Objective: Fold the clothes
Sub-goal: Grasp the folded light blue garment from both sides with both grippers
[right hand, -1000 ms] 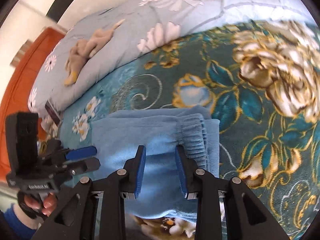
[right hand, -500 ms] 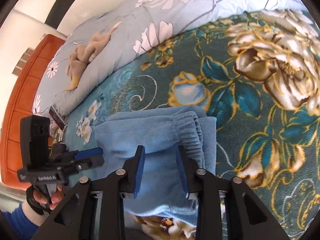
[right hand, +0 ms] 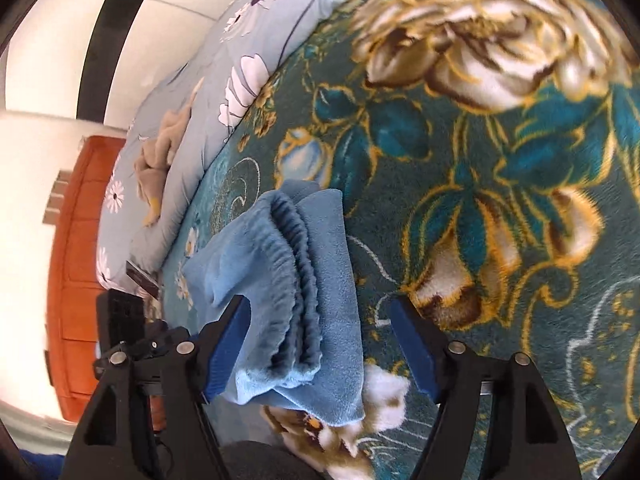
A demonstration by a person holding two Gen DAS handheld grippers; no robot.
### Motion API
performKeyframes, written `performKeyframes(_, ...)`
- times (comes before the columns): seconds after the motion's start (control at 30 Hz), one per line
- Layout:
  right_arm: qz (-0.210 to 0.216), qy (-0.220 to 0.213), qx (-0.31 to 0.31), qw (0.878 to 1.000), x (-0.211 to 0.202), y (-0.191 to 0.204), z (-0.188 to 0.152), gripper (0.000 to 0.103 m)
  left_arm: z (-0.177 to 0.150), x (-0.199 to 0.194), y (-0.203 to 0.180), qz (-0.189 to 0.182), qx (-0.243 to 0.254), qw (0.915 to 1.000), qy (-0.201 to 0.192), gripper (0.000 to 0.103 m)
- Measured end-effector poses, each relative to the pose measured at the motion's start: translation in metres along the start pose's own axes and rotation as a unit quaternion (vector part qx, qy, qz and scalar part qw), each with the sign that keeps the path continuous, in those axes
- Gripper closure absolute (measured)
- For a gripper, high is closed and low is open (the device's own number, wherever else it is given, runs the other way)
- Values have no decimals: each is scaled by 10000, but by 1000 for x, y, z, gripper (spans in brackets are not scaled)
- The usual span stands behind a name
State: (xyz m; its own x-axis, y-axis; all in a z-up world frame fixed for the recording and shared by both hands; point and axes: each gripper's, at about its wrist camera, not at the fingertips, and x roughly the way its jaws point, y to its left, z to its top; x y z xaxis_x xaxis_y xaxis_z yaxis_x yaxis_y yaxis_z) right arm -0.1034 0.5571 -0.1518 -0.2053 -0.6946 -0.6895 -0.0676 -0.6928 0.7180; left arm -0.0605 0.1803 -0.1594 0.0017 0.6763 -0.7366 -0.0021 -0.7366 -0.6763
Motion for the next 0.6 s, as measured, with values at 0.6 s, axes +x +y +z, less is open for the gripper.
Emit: performKeyframes(0.6,598,123,-121,9981,18,3,8,39,6,11,-4,-277,106,9995,69,0)
